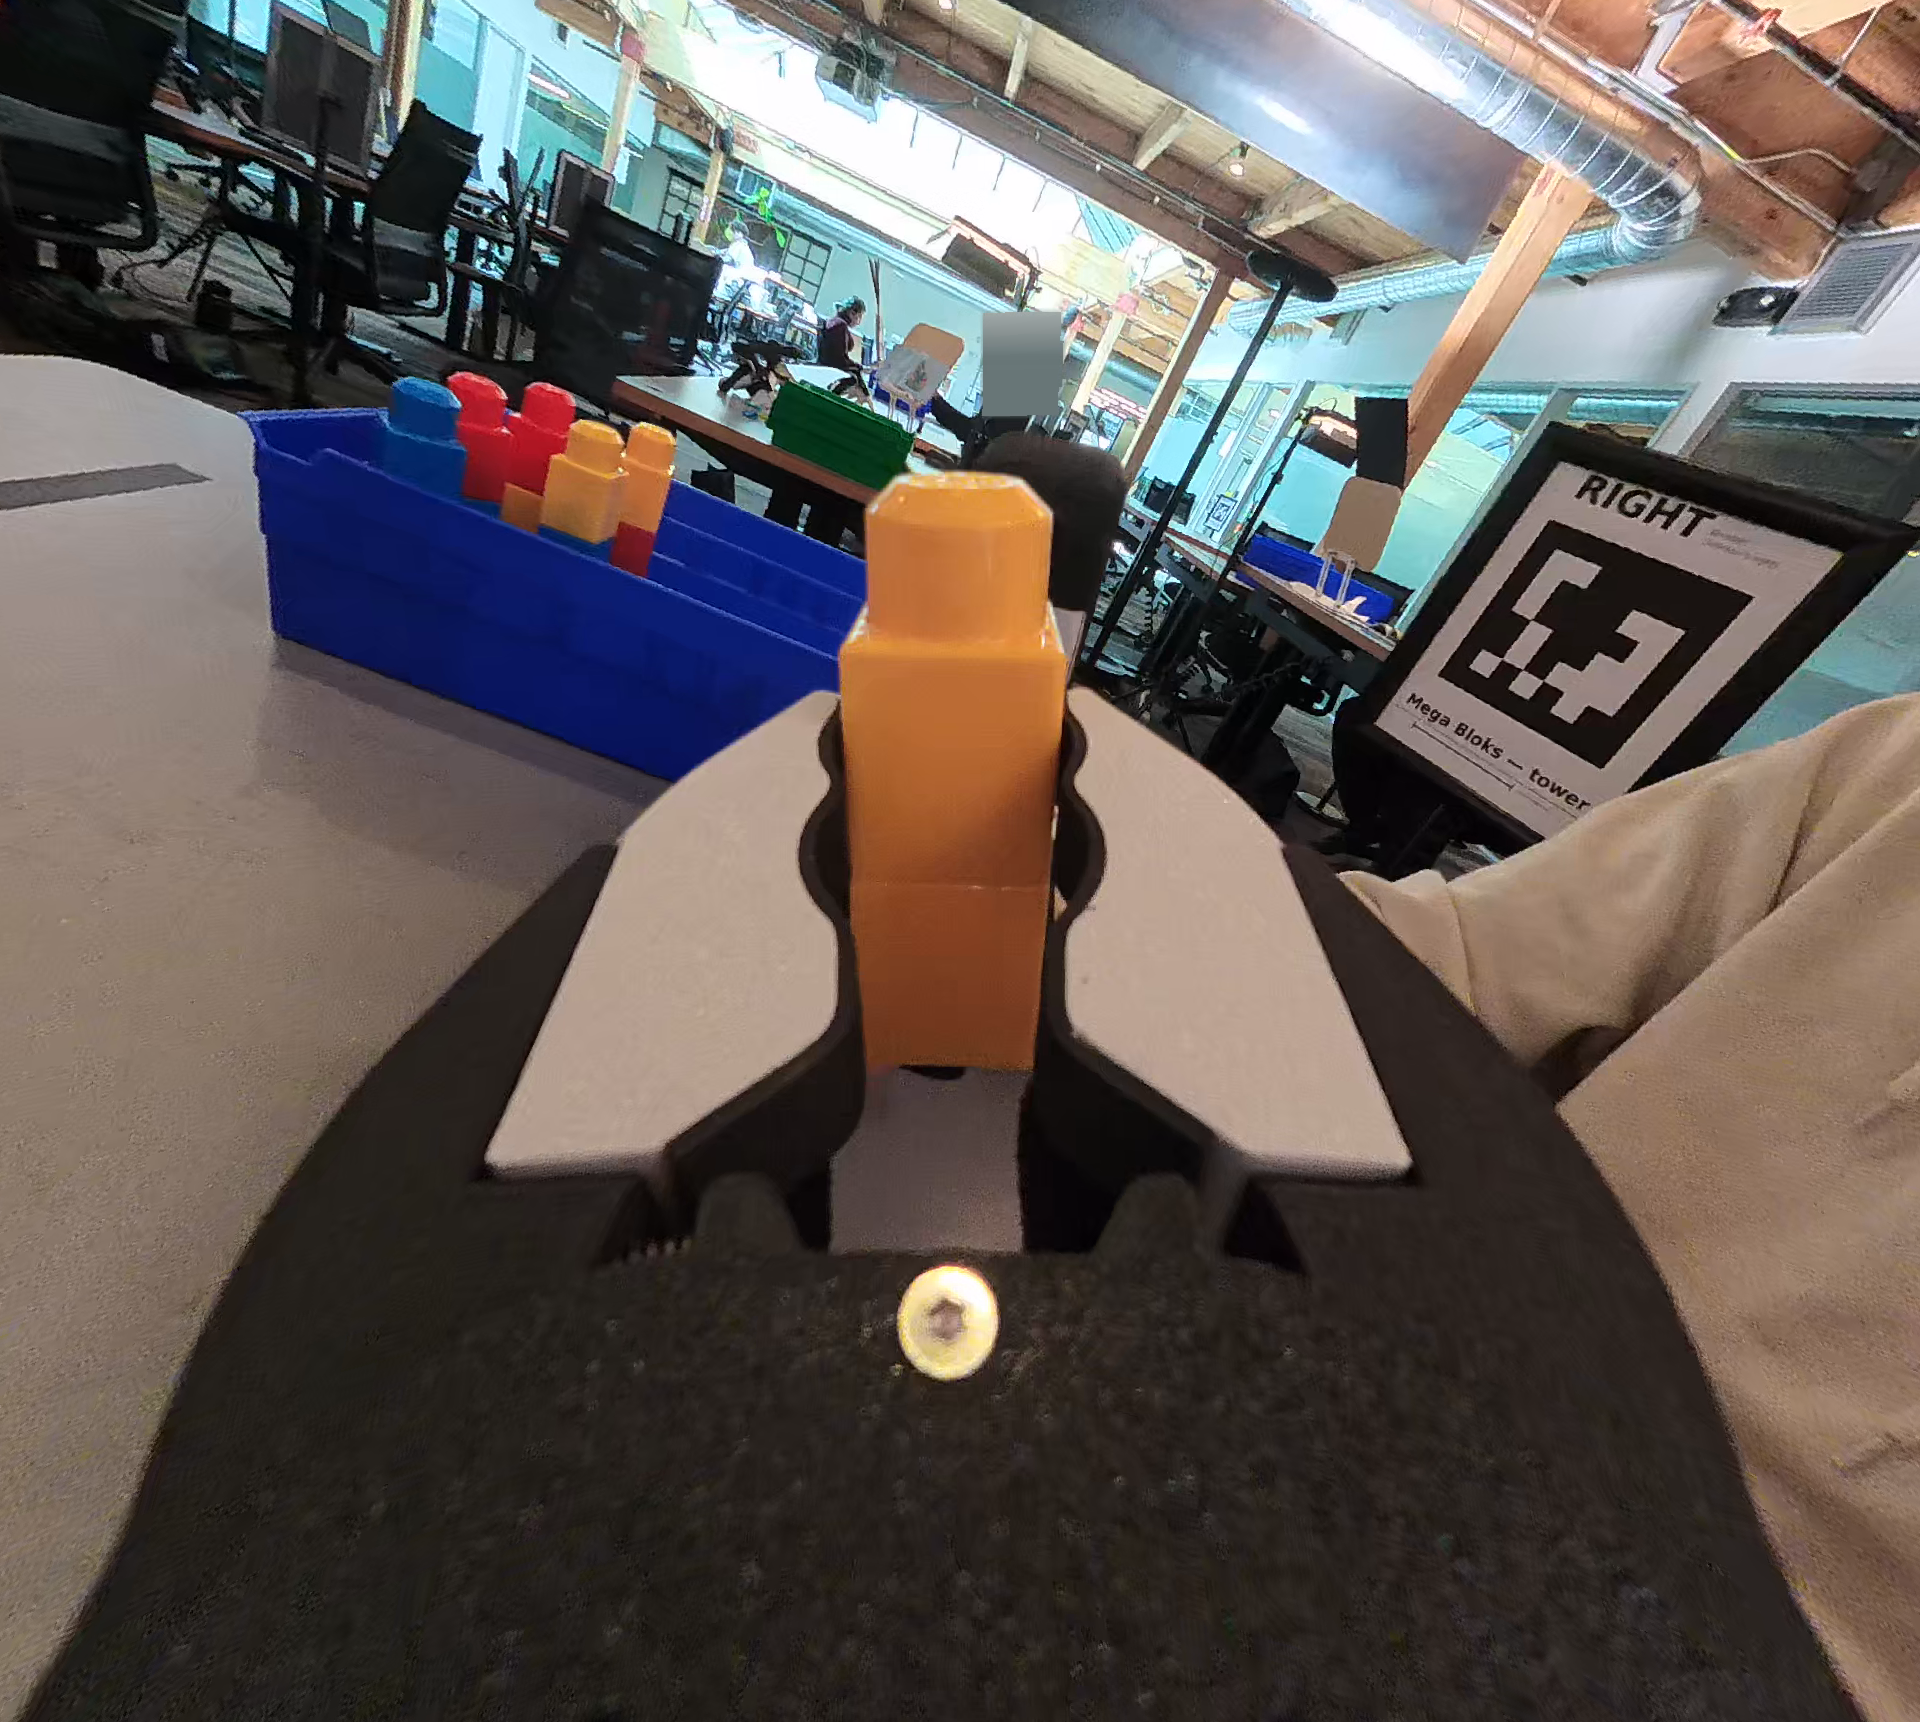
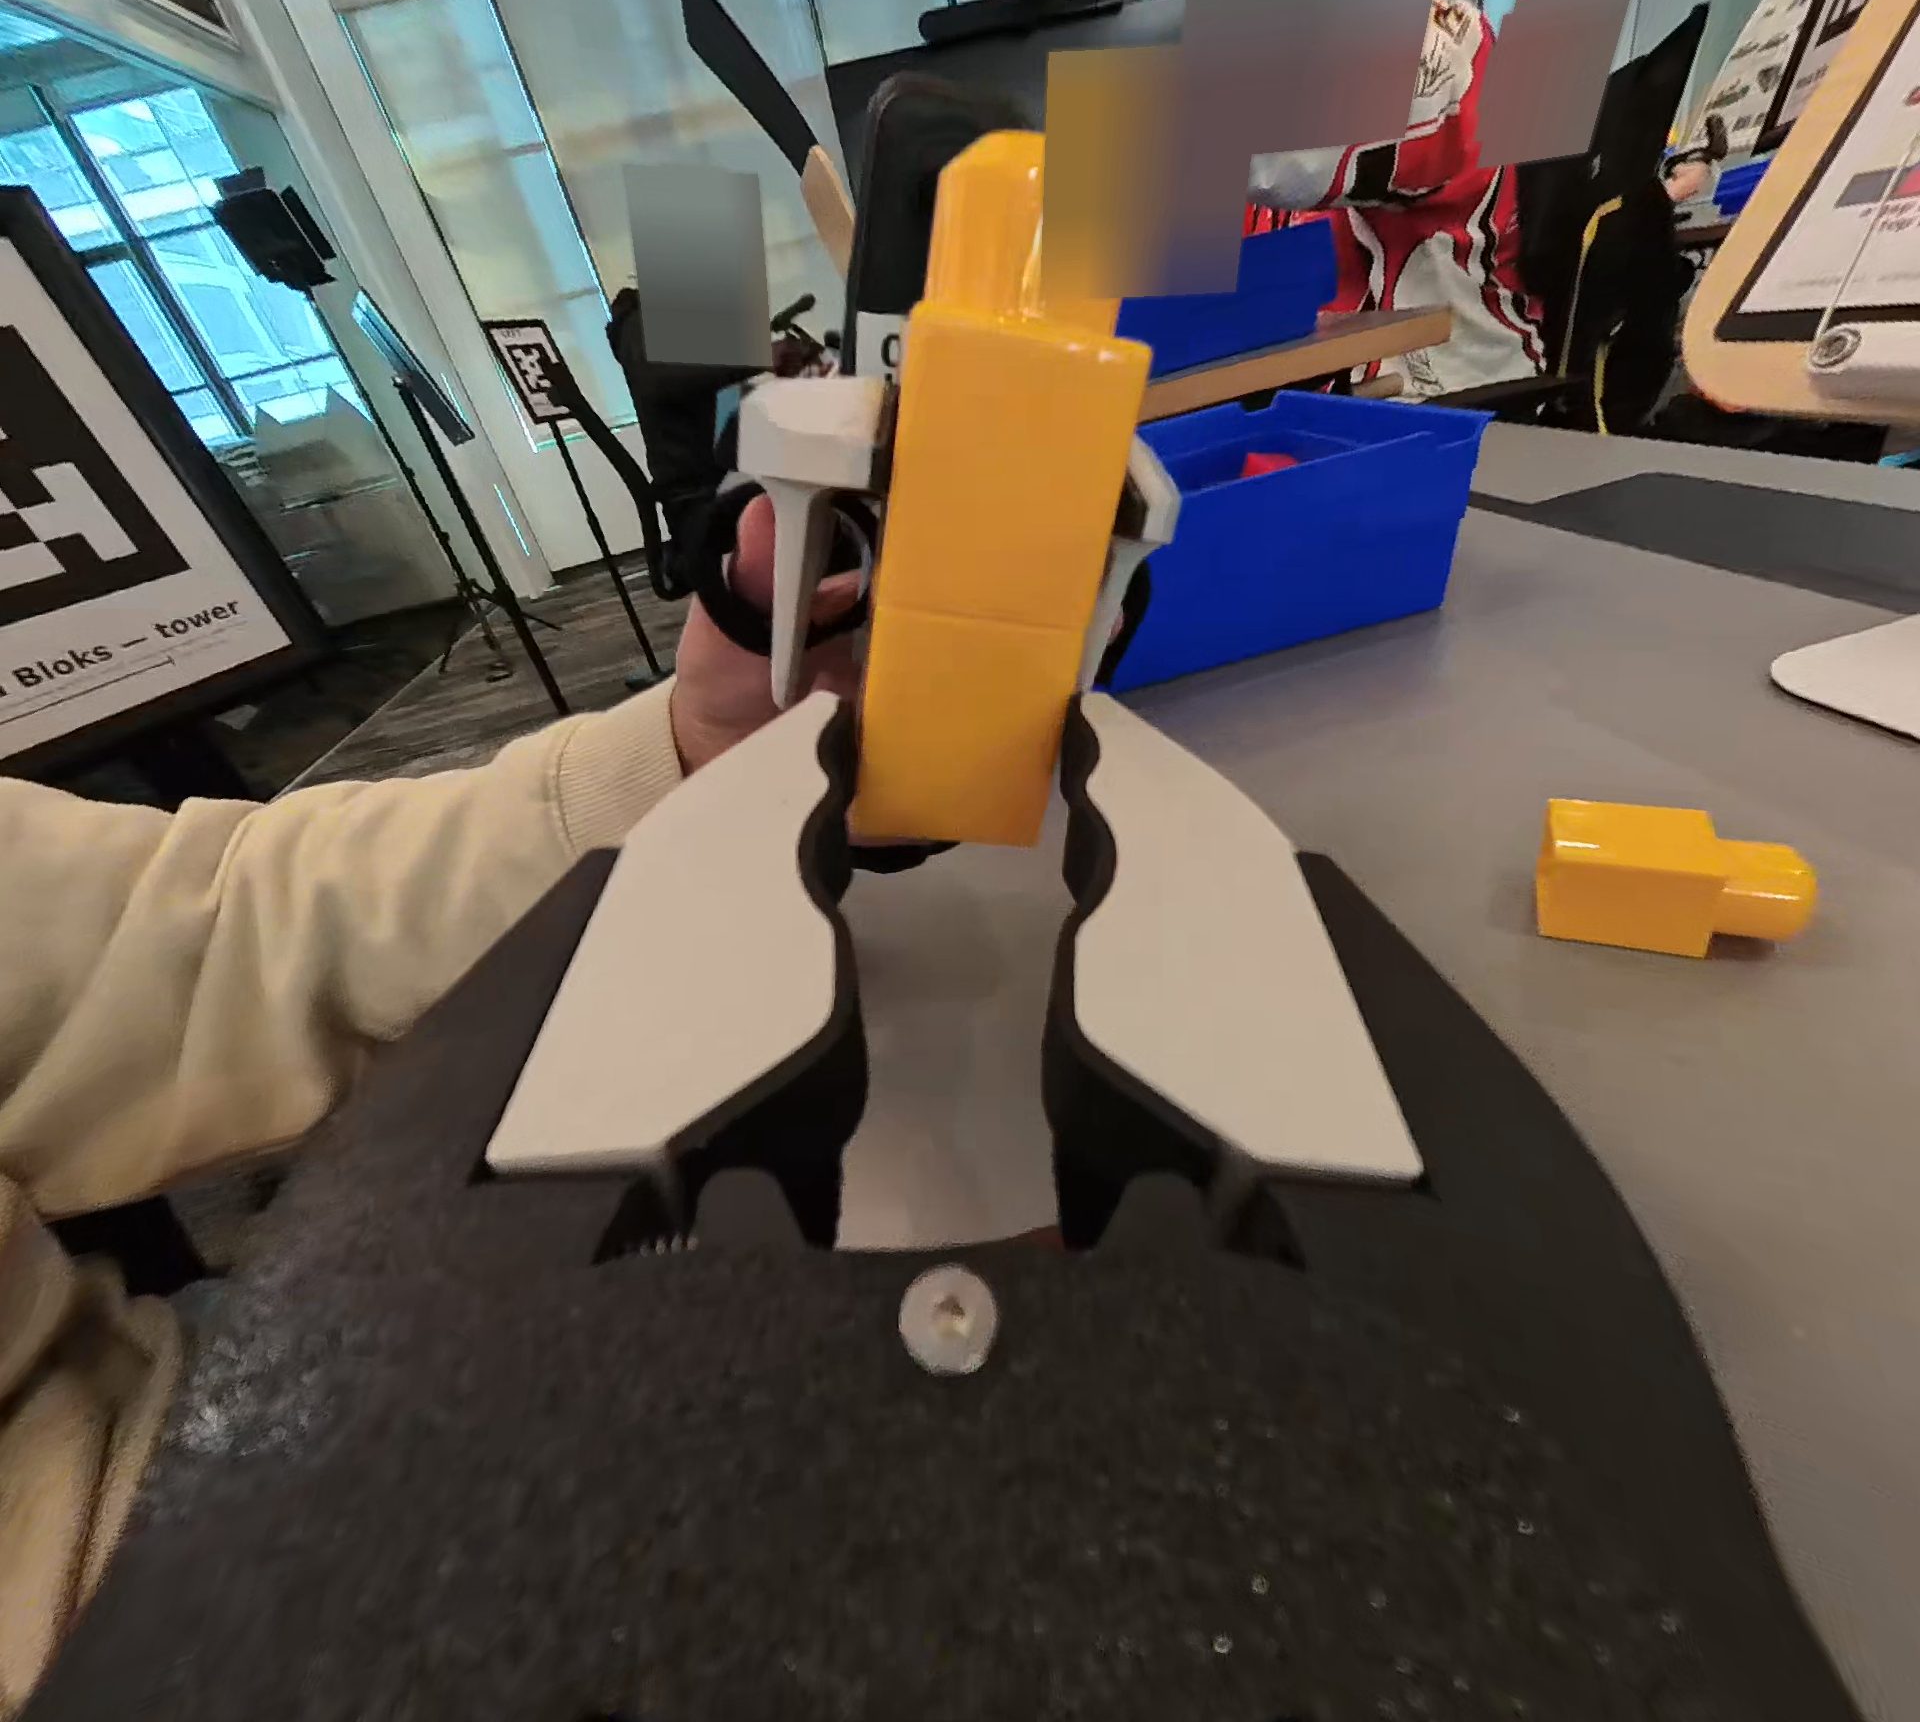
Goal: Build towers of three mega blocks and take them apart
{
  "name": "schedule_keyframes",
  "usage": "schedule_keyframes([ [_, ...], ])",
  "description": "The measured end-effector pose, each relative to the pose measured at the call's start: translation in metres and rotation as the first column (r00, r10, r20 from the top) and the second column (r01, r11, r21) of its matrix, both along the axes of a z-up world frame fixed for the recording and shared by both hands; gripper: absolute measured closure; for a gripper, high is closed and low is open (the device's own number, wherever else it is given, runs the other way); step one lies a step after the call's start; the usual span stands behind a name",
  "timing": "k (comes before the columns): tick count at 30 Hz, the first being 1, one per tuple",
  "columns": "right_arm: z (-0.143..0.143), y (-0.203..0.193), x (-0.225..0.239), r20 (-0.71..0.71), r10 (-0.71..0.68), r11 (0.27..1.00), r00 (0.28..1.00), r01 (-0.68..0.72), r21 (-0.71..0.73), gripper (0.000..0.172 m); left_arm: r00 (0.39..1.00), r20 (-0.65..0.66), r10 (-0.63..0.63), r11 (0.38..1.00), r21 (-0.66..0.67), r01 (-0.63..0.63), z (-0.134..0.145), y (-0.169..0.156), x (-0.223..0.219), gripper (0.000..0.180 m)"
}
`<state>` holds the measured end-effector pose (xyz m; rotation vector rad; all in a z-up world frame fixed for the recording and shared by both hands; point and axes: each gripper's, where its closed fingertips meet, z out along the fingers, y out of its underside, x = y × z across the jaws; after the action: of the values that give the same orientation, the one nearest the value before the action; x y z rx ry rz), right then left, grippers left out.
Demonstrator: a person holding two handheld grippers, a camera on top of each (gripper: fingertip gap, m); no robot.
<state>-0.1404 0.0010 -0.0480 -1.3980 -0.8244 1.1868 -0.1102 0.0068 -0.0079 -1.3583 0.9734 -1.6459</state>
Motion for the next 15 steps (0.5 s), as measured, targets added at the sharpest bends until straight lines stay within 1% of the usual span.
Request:
schedule_keyframes([
  [2,-0.001,0.000,0.002,-0.012,0.024,0.999,1.000,-0.025,-0.043,0.135,1.000,-0.003,0.006,1.000,0.019,-0.006,-0.003,0.000,0.001,0.145],
  [7,-0.009,0.003,0.004,-0.033,0.031,0.997,0.999,-0.033,-0.066,0.135,0.999,-0.029,0.020,1.000,0.001,-0.020,-0.011,0.004,0.004,0.145],
  [10,-0.008,0.004,0.004,-0.023,0.019,0.999,1.000,-0.020,-0.038,0.135,0.999,-0.040,-0.001,1.000,-0.013,0.000,-0.010,0.003,0.001,0.144],
  [11,-0.008,0.007,0.007,-0.021,-0.003,1.000,1.000,0.002,-0.031,0.135,0.999,-0.052,0.007,1.000,-0.010,-0.008,-0.009,0.005,-0.001,0.134],
  [12,-0.009,0.010,0.012,-0.013,-0.021,0.999,1.000,0.021,-0.028,0.135,0.998,-0.051,0.040,0.999,-0.012,-0.041,-0.005,0.009,-0.005,0.109],
  [13,-0.010,0.013,0.019,0.002,-0.045,0.999,0.999,0.045,-0.022,0.135,0.996,-0.047,0.078,0.997,-0.012,-0.078,0.001,0.014,-0.012,0.099],
  [14,-0.012,0.017,0.026,0.016,-0.078,0.997,0.997,0.078,-0.012,0.135,0.991,-0.060,0.118,0.993,-0.002,-0.118,0.004,0.020,-0.020,0.107],
  [15,-0.012,0.020,0.034,0.016,-0.105,0.994,0.994,0.105,-0.006,0.135,0.983,-0.099,0.154,0.988,0.025,-0.152,0.003,0.025,-0.028,0.111],
])
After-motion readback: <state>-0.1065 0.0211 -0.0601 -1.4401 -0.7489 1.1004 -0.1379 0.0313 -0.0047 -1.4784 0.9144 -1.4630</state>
